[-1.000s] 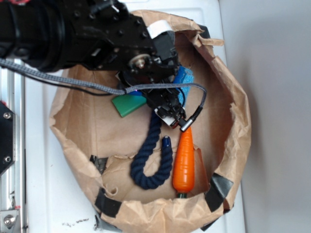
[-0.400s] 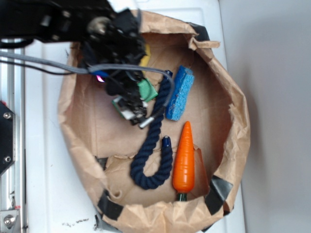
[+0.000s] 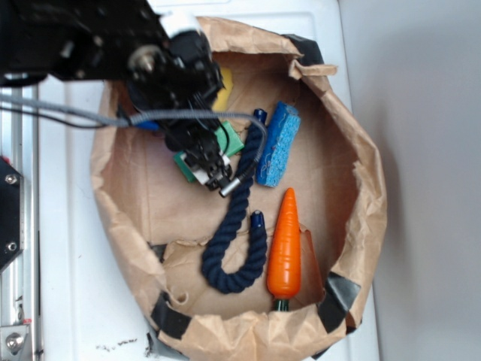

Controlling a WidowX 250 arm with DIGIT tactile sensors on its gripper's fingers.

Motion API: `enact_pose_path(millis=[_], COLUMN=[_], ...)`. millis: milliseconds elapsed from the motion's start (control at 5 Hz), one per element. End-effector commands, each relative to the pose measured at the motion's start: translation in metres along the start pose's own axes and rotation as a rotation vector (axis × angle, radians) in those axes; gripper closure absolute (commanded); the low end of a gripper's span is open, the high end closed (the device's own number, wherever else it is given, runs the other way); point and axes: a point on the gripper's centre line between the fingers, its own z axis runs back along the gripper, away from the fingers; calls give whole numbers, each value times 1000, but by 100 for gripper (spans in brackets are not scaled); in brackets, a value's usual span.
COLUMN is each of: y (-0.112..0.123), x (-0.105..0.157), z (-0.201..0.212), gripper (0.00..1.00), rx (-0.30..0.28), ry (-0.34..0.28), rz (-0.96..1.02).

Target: Grab the green block.

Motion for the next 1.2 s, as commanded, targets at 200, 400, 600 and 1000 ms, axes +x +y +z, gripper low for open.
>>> enact_pose_path(millis=[200,400,600,1000], y=[-21,-23,-25,-23], x=[10,11,13,14], z=[-24,-32,-32,-24], gripper=[0,8,100,100], rx=[-3,-3,-10,-68], ry=[-74,-101,-106,-118], rz=[27,32,38,17])
